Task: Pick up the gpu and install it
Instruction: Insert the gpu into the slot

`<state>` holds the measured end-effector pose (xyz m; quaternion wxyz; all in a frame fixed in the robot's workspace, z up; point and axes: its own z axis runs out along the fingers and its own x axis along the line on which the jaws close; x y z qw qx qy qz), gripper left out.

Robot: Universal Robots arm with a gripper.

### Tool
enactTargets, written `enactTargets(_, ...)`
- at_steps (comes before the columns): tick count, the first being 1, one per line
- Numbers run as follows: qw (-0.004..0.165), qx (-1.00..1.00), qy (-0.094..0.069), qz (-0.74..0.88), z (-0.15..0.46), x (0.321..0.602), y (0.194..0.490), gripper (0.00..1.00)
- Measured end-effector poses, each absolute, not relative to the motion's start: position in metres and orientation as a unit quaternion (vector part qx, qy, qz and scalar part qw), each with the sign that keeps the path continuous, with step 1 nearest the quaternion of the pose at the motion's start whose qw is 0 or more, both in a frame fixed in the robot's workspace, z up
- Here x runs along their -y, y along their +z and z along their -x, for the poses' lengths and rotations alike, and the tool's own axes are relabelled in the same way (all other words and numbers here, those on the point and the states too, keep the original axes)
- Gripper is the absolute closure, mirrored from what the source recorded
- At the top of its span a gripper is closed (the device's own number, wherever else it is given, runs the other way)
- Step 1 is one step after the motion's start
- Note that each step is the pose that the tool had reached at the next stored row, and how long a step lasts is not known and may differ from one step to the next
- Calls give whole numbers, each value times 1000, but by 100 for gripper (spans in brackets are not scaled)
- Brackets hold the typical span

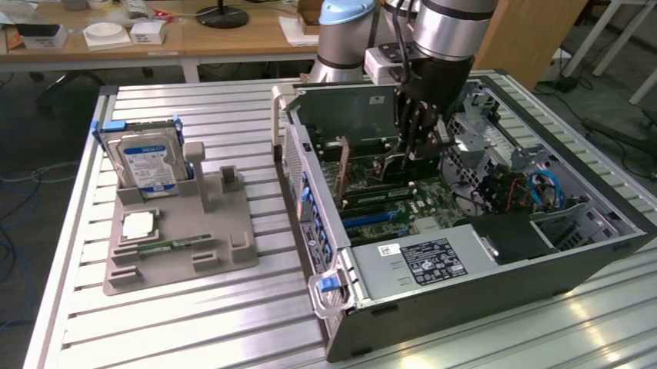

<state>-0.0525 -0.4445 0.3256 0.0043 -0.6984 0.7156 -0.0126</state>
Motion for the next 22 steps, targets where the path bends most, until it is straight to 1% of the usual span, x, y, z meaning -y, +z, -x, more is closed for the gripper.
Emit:
enactTargets(10,5,-721,-13,692,55,448,318,74)
enactTargets(16,5,-721,-13,692,55,456,314,74)
enactTargets(22,5,-721,-13,692,61,457,307,74)
